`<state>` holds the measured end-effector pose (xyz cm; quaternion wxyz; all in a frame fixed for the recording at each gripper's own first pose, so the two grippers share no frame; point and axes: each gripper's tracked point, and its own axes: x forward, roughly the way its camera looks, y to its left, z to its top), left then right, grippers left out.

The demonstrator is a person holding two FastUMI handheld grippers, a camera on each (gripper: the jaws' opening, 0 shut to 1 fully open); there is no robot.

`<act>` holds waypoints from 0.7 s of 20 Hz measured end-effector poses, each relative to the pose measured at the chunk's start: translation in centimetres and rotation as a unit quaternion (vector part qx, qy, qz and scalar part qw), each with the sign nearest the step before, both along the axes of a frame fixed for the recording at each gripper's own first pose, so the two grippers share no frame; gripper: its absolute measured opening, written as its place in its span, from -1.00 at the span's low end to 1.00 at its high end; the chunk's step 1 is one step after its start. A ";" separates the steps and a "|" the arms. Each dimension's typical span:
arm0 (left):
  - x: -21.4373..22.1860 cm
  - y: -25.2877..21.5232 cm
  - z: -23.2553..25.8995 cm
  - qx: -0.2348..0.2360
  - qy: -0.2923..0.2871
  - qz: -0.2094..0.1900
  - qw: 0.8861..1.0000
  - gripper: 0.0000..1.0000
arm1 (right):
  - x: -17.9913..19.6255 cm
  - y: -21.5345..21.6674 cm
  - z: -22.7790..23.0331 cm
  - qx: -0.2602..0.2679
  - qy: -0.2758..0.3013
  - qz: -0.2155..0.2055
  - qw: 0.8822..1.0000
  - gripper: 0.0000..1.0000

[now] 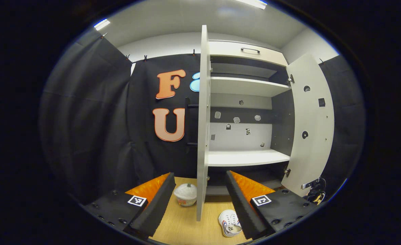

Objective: Grab one shoe with the right hand and put it into the shoe cabinet, grab the other shoe with the left hand and put it into the shoe cabinet; then close the right door with the right hand and the left door with the left hand.

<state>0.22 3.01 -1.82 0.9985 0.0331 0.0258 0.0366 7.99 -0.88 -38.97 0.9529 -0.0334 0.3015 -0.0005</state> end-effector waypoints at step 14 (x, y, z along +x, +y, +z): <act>0.0 1.0 -2.5 0.003 0.033 0.017 0.999 0.94 | 0.4 0.9 -5.2 0.040 0.067 -0.009 0.997 -0.54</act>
